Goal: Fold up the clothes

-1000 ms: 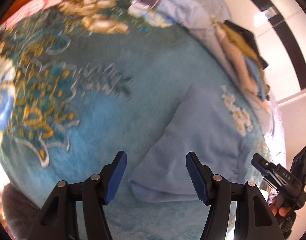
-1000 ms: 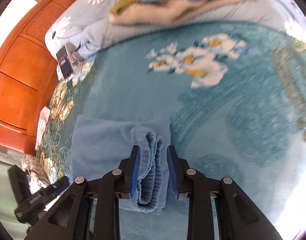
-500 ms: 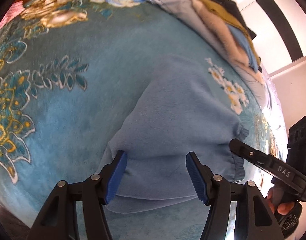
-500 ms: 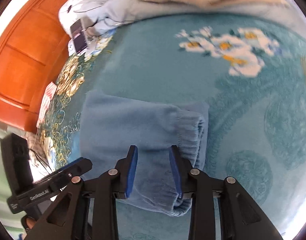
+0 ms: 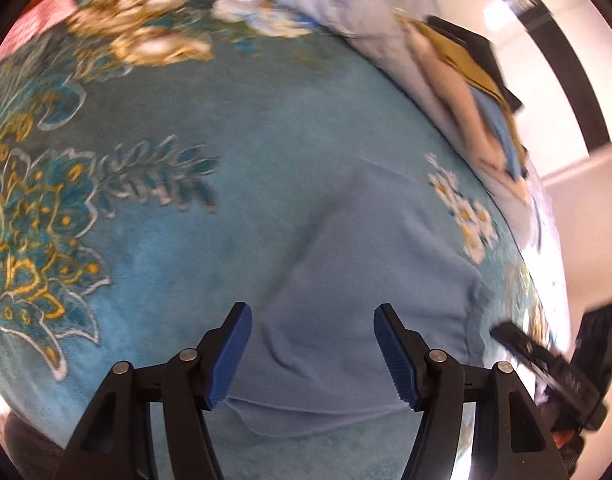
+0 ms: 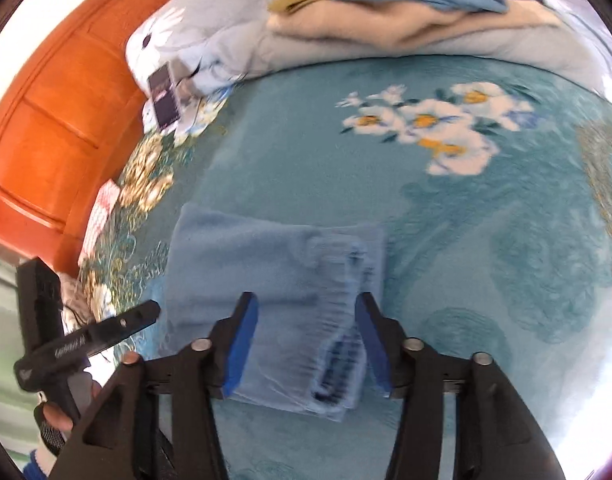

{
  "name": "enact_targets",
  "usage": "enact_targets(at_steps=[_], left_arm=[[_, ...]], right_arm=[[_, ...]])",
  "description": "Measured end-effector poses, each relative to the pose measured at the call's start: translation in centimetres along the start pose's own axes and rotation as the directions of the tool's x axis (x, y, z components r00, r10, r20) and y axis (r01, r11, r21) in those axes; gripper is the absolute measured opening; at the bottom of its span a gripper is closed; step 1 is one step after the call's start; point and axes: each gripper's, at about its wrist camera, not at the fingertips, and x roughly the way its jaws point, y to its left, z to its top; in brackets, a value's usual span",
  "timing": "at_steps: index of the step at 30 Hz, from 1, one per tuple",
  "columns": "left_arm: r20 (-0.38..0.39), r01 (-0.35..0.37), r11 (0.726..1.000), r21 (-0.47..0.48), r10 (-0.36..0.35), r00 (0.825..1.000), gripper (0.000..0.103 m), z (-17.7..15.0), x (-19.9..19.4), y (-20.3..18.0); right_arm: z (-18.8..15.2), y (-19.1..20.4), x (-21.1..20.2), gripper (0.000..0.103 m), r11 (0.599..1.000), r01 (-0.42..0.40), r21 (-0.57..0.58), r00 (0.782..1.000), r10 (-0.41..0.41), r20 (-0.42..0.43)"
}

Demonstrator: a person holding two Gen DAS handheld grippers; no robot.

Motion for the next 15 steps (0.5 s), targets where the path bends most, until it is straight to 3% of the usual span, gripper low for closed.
enact_targets(at_steps=[3, 8, 15], left_arm=[[-0.027, -0.001, 1.0, -0.024, 0.001, 1.0, 0.073, 0.4, 1.1, 1.0], [-0.082, 0.045, 0.999, 0.022, -0.043, 0.996, 0.081, 0.4, 3.0, 0.6], [-0.123, 0.11, 0.992, 0.057, -0.103, 0.987, 0.09, 1.2, 4.3, 0.2]], right_arm=[[-0.8, -2.1, 0.6, 0.071, 0.996, -0.022, 0.088, 0.999, 0.025, -0.032], [-2.0, -4.0, 2.6, 0.076, 0.962, -0.135, 0.236, 0.987, 0.151, -0.052], [-1.8, -4.4, 4.5, 0.077, 0.941, -0.182, 0.284, 0.978, 0.204, -0.052]])
